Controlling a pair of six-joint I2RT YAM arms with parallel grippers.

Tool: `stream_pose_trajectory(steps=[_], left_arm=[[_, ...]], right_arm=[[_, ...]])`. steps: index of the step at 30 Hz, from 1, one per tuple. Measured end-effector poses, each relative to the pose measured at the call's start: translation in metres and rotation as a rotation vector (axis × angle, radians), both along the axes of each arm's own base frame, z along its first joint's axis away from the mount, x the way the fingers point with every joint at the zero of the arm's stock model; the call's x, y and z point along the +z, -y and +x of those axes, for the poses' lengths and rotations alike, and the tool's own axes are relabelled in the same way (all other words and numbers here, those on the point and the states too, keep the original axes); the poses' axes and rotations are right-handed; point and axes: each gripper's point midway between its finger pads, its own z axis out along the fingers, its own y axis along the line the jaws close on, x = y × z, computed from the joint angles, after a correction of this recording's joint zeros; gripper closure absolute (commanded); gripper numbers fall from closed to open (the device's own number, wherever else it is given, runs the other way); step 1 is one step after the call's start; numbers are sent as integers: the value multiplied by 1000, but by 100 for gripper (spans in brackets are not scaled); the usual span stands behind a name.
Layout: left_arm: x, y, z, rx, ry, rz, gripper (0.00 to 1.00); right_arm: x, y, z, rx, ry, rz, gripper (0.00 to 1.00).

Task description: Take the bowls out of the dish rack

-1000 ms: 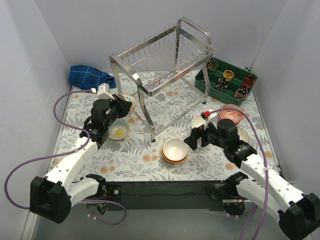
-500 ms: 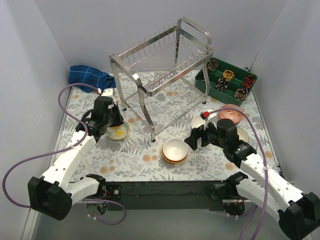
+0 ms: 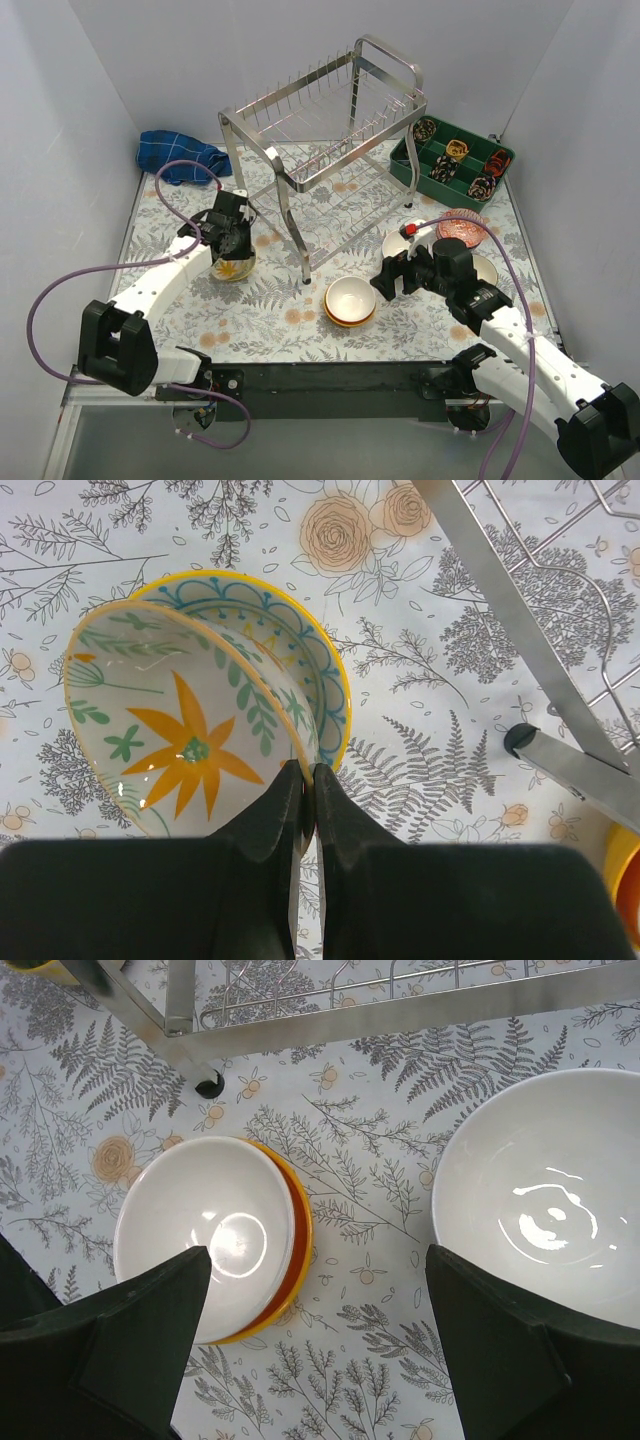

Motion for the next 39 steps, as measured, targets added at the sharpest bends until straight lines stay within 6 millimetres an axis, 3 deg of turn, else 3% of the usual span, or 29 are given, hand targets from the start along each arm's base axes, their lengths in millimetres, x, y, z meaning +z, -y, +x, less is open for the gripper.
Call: stream_pose_trajectory(steps=[3, 7, 13, 17, 19, 29, 39], left_arm=[[-9, 1, 1, -8, -18, 33, 99], [-22, 3, 1, -21, -45, 82, 81], [-19, 12, 3, -42, -30, 96, 45], [-8, 18, 6, -41, 0, 81, 11], [-2, 19, 6, -38, 18, 69, 3], [45, 18, 2, -3, 156, -16, 2], [132, -12, -23, 96, 441, -109, 2]], right_arm=[[-2, 0, 0, 2, -5, -8, 4], [-3, 0, 0, 2, -6, -11, 4], [-3, 1, 1, 0, -3, -14, 4], [-4, 1, 2, -3, -2, -16, 3], [-4, 2, 3, -10, 0, -20, 3], [-1, 10, 17, -90, 7, -53, 1], [57, 16, 76, -282, 55, -62, 1]])
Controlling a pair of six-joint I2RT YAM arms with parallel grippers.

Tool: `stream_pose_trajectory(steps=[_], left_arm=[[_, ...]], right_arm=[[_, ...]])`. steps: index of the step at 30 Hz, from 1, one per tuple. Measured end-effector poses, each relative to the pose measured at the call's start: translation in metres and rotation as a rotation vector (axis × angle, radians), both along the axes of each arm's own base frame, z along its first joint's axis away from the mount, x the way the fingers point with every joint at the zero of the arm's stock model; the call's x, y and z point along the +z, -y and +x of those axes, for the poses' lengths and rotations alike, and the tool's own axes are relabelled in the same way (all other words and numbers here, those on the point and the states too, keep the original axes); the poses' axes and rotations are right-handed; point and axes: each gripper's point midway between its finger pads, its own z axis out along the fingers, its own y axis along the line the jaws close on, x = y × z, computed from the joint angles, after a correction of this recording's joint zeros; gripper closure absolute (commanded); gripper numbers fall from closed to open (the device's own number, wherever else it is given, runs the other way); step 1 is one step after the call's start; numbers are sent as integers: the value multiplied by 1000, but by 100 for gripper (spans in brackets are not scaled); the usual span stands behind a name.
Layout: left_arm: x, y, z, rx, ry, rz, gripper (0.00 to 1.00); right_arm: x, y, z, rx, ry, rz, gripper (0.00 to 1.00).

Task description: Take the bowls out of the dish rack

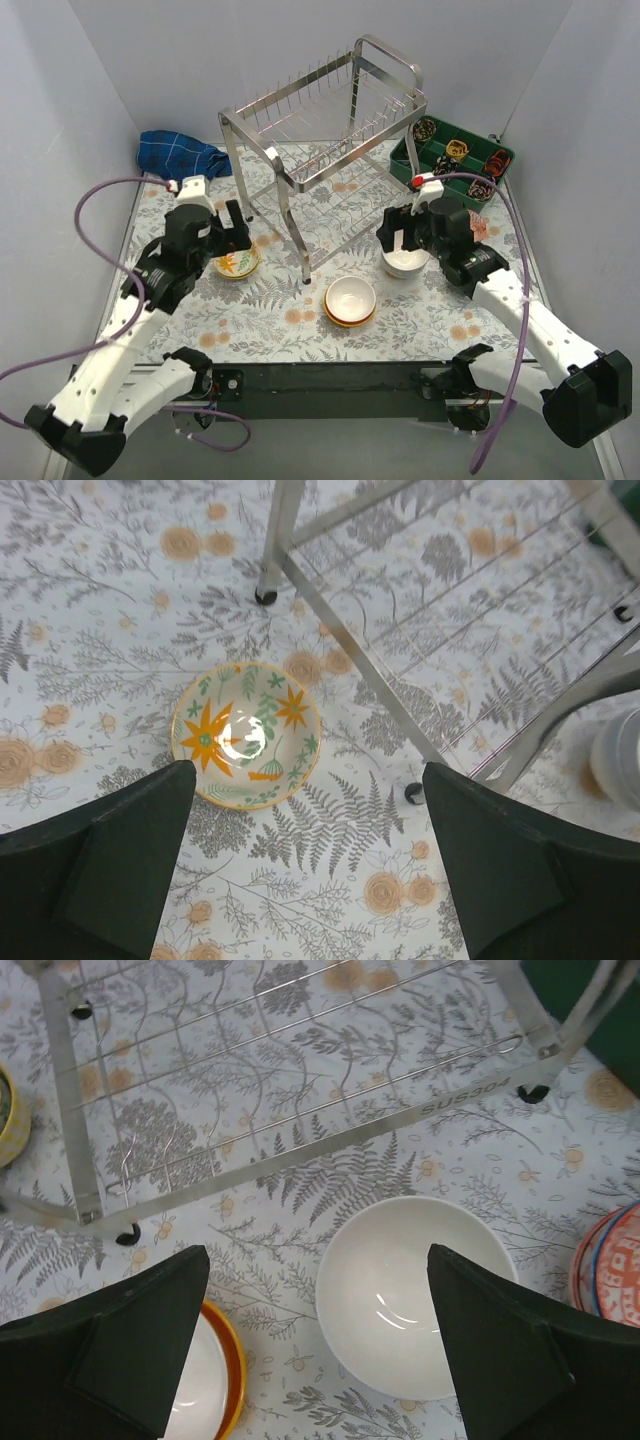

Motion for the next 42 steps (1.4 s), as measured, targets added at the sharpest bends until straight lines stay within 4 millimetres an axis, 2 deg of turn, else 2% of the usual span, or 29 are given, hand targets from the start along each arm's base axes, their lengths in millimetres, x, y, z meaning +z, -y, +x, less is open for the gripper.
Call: stream_pose_trajectory(steps=[2, 5, 9, 13, 17, 21, 26, 31, 36, 42], left_arm=[[20, -10, -10, 26, 71, -25, 2], [44, -26, -28, 64, 166, -59, 2], [65, -45, -49, 107, 257, -88, 2], [78, -61, -70, 137, 325, -115, 2], [92, -74, -88, 162, 392, -144, 2], [110, -89, -110, 187, 496, -198, 2], [125, -104, -135, 201, 629, -277, 2], [112, -105, -138, 201, 652, -293, 2], [90, -101, -132, 197, 635, -286, 2], [87, -101, -132, 200, 653, -313, 2]], right_arm=[[10, 12, 13, -64, 9, 7, 1], [19, 42, 26, -178, 9, 23, 2], [34, 101, 26, -375, 35, 33, 1], [72, 126, 4, -455, 161, 45, 2], [122, 146, -36, -487, 371, 73, 3], [143, 162, -73, -514, 535, 94, 1], [132, 173, -96, -539, 630, 97, 2], [122, 179, -108, -548, 690, 84, 1], [115, 181, -105, -553, 702, 60, 1], [80, 179, -94, -546, 624, 1, 1]])
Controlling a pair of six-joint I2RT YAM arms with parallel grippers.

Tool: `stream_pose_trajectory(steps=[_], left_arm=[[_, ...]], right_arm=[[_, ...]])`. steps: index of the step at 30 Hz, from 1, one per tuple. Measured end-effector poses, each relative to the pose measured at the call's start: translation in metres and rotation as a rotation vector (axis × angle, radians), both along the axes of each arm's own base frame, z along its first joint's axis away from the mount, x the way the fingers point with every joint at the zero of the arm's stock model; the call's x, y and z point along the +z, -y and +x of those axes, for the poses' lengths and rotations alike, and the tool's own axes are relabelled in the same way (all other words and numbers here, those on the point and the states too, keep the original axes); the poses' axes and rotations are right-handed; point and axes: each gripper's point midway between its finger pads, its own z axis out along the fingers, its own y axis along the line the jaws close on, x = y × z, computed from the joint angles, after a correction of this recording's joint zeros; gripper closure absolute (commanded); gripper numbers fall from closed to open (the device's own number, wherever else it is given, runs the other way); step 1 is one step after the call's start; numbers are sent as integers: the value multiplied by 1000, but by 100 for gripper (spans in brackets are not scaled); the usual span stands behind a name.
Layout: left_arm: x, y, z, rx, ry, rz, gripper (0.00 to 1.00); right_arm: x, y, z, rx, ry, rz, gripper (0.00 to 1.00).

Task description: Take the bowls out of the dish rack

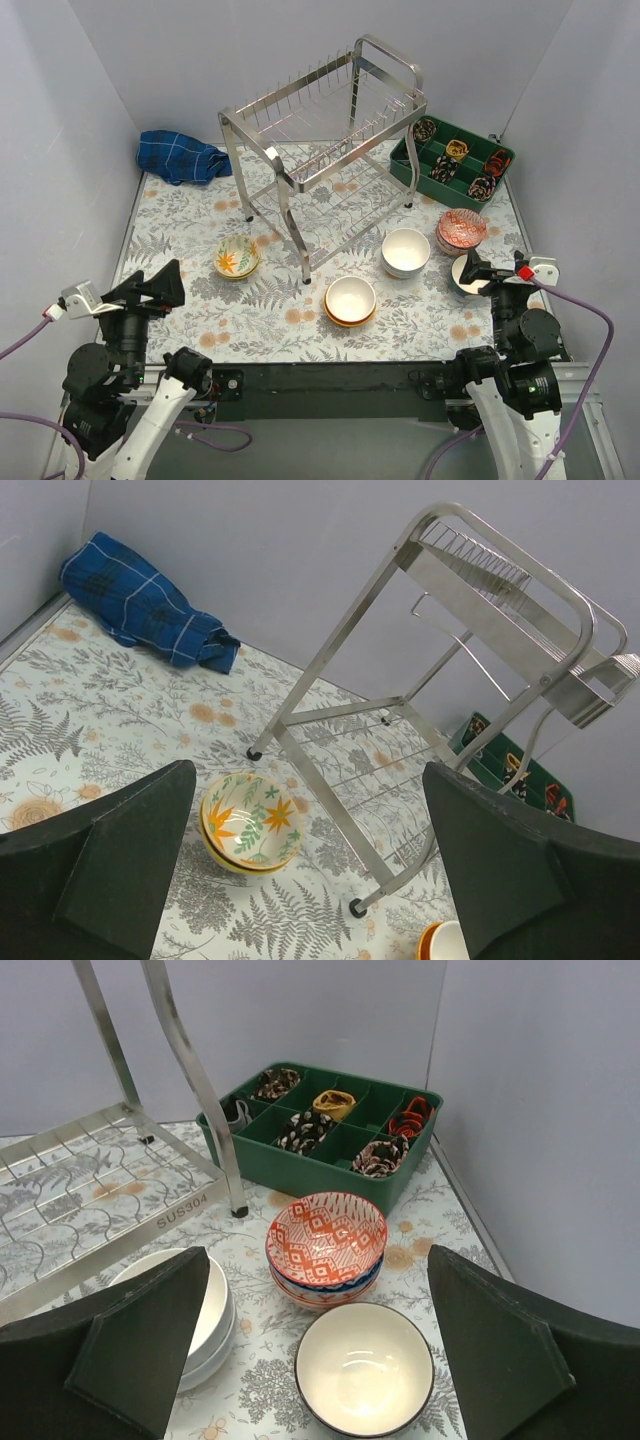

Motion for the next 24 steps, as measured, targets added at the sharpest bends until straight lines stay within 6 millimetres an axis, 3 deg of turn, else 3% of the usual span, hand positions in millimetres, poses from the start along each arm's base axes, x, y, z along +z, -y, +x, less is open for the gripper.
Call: stream_pose_trajectory(steps=[11, 24], left_arm=[[-9, 4, 7, -2, -17, -17, 2], [-11, 5, 9, 0, -20, -24, 2]], right_arm=[[-17, 4, -1, -22, -66, -12, 1], [-20, 5, -1, -28, -78, -14, 1]])
